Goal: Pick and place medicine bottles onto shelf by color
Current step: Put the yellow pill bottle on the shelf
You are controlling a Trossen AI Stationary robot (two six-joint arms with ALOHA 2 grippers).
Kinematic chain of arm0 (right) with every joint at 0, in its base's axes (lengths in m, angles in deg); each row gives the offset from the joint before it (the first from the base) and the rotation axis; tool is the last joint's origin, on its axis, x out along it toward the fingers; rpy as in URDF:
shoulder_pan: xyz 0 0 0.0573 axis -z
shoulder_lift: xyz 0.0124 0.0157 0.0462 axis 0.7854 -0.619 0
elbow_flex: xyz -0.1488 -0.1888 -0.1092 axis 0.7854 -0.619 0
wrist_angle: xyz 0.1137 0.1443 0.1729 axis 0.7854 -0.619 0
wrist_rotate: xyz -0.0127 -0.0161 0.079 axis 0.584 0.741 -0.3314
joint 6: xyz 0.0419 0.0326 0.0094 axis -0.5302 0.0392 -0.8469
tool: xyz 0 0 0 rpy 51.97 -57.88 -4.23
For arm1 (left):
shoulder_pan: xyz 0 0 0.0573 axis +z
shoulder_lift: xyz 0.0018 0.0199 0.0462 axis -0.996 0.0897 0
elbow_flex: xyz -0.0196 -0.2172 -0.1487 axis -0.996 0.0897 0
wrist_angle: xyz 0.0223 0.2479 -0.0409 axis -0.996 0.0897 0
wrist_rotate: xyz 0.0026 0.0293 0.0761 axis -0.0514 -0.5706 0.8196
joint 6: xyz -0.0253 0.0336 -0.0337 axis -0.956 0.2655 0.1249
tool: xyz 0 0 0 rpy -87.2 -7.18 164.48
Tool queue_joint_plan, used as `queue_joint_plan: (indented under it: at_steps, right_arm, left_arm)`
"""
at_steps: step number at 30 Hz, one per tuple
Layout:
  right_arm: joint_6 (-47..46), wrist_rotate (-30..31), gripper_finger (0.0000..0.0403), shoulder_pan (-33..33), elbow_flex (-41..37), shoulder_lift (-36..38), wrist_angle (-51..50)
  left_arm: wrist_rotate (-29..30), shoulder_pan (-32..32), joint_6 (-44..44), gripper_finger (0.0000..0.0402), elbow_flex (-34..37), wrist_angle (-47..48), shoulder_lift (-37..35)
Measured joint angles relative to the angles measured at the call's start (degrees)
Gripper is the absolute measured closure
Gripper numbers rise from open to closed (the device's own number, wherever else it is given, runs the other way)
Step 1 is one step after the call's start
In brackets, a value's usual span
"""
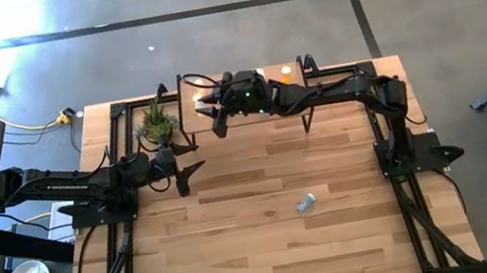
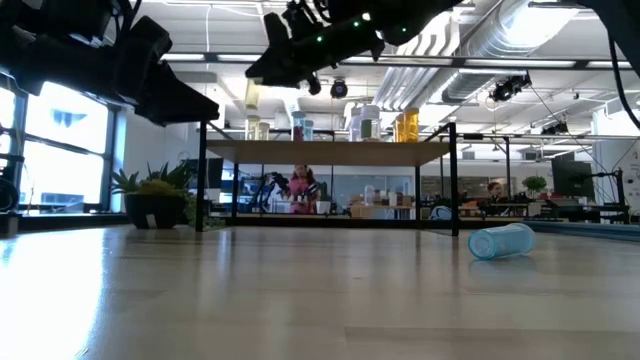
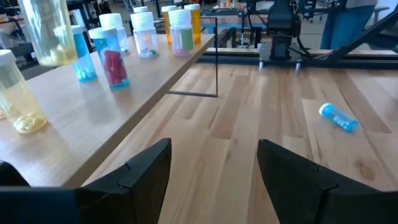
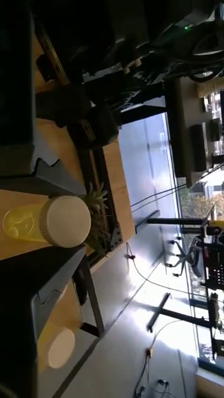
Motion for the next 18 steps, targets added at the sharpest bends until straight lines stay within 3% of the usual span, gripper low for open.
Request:
queue_joint_plan:
  at_steps: [18]
  right_arm:
    - [1.1,0.0,0.0287,0.0,0.0,-4.7,-0.2]
  left_arm:
    - [0.0,0.0,-1.0,0.0172,0.0,0.0,0.0]
